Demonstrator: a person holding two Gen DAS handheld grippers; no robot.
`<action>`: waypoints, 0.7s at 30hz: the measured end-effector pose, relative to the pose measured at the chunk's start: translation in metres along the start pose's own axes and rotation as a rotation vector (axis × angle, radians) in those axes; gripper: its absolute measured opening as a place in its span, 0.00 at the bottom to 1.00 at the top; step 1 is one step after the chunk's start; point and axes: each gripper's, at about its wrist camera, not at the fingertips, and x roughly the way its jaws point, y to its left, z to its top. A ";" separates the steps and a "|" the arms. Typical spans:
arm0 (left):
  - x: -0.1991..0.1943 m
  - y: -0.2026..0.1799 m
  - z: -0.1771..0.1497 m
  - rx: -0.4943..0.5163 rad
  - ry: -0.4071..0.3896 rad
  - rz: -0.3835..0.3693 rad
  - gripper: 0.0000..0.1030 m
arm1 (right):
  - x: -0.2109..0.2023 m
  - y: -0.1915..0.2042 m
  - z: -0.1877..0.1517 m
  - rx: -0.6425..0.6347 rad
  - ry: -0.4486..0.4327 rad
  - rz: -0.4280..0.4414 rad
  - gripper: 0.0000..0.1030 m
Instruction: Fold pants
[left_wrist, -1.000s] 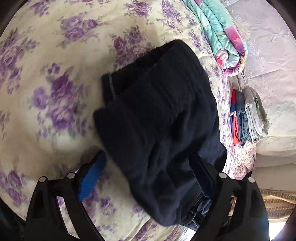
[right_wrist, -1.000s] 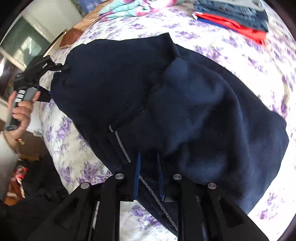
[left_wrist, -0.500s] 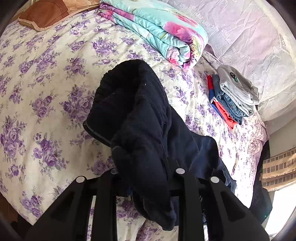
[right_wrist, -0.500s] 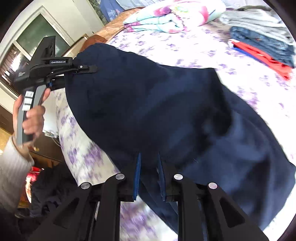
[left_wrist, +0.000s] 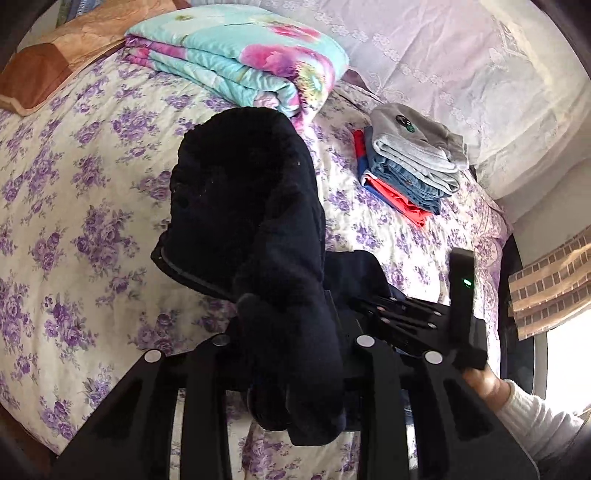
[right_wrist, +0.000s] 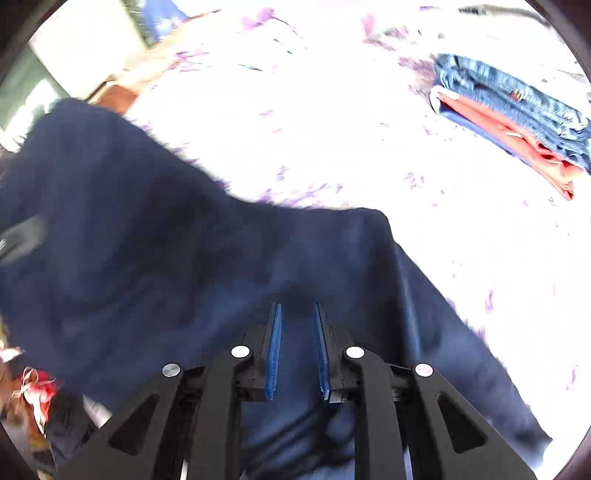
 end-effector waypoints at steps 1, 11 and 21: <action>0.001 -0.005 0.000 0.016 0.008 -0.006 0.31 | 0.012 -0.001 0.002 -0.004 0.033 -0.004 0.18; 0.026 -0.087 -0.020 0.250 0.075 -0.053 0.22 | -0.102 -0.047 -0.049 0.077 -0.084 -0.025 0.22; 0.108 -0.237 -0.144 0.664 0.354 -0.105 0.23 | -0.211 -0.174 -0.225 0.494 -0.236 -0.145 0.24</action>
